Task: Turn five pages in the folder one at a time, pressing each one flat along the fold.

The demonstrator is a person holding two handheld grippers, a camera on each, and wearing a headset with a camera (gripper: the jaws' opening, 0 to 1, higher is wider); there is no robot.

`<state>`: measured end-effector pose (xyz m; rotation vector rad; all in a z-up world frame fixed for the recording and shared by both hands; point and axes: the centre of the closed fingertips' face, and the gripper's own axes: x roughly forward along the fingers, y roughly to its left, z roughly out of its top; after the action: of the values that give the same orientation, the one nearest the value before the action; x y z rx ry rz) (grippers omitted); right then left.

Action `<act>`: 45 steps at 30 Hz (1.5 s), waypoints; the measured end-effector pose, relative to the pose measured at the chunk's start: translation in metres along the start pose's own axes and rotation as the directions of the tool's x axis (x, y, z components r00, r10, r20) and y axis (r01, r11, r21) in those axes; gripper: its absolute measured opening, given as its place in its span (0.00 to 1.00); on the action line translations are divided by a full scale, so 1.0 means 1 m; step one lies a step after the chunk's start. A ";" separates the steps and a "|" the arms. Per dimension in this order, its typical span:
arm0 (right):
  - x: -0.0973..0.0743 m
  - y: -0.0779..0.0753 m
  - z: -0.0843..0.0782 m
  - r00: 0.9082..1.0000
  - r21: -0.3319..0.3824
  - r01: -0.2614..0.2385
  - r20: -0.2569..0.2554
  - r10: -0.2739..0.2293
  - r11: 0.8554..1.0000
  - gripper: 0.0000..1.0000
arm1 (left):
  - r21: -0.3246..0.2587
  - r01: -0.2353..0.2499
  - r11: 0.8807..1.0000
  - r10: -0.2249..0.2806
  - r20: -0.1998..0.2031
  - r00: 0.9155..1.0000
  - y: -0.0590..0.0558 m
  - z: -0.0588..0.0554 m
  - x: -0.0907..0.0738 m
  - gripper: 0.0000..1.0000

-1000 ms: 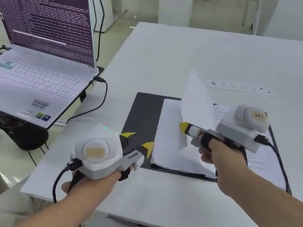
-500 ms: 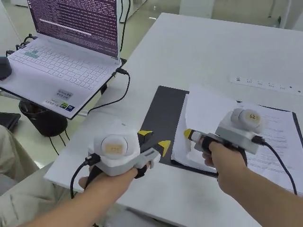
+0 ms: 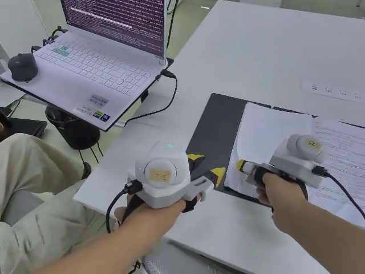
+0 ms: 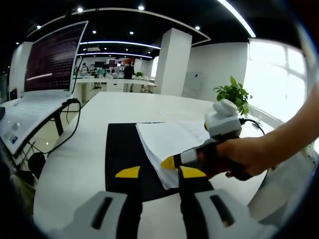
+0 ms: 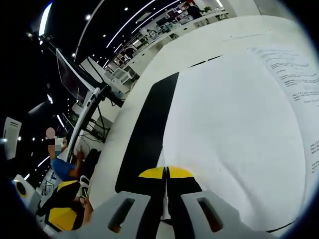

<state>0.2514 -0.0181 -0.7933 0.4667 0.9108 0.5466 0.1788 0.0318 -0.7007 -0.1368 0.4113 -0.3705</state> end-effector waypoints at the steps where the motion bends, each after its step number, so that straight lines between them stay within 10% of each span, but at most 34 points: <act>1: 0.001 -0.001 -0.001 1.000 0.000 0.001 0.001 -0.001 1.000 0.00 | 0.001 -0.002 1.000 0.002 0.000 1.000 0.000 0.000 0.000 0.28; 11: 0.001 0.001 -0.001 1.000 -0.040 -0.004 0.023 0.005 0.999 0.00 | 0.011 -0.004 1.000 0.004 -0.015 1.000 0.001 -0.003 0.002 0.27; 21: -0.019 0.019 0.003 0.988 -0.099 -0.139 0.049 0.144 0.985 0.18 | 0.061 0.040 0.997 -0.036 -0.065 0.997 -0.010 -0.007 0.018 0.28; 32: -0.081 -0.045 0.032 0.989 -0.331 -0.046 0.118 0.090 0.943 0.16 | 0.160 0.123 0.979 -0.095 -0.172 0.980 -0.044 -0.037 0.073 0.26; 45: -0.099 -0.097 0.054 0.984 -0.330 0.022 0.172 0.037 0.944 0.00 | 0.187 0.058 0.981 -0.011 -0.240 0.971 -0.038 -0.070 0.085 0.23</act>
<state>0.2706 -0.1616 -0.7621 0.2087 0.6315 0.6419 0.2100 -0.0391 -0.7882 0.0915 0.6074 -0.4613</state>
